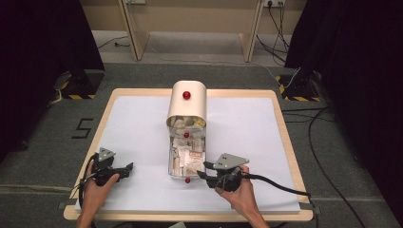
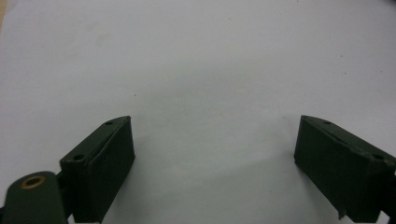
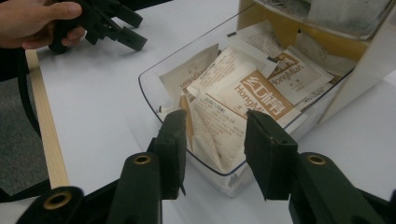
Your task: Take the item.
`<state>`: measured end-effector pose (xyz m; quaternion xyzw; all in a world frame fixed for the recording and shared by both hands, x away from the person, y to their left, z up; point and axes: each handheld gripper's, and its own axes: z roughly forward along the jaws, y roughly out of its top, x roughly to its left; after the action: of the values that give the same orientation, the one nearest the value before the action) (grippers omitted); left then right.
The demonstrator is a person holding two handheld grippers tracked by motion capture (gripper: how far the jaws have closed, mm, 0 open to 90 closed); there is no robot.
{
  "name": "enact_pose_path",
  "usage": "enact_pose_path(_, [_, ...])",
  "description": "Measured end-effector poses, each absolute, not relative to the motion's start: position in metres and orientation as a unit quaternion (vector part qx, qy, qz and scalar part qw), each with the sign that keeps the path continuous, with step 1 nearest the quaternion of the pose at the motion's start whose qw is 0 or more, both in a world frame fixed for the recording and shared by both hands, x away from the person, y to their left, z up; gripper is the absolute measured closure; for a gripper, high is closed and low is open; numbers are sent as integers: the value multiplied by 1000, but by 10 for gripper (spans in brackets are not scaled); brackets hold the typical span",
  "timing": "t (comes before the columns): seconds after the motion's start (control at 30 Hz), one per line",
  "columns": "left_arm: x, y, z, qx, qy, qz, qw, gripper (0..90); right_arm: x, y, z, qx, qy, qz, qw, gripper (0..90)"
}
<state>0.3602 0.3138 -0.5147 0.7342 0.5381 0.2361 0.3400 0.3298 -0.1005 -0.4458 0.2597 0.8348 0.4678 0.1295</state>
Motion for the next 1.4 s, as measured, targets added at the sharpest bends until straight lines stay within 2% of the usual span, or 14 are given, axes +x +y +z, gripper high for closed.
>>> enact_pose_path(0.2, [360,314,-515,734,538,236,340,113,331,-97,-448,257,832,477,118,641])
enact_pose_path(0.53, [360,314,-515,734,538,236,340,113,334,-79,-451,233,847,460,125,696])
enact_pose_path(1.03, [360,314,-515,734,538,236,340,113,343,-75,-458,223,855,449,131,878])
enact_pose_path(1.4, [360,314,-515,734,538,236,340,113,341,-89,-433,225,832,484,150,891])
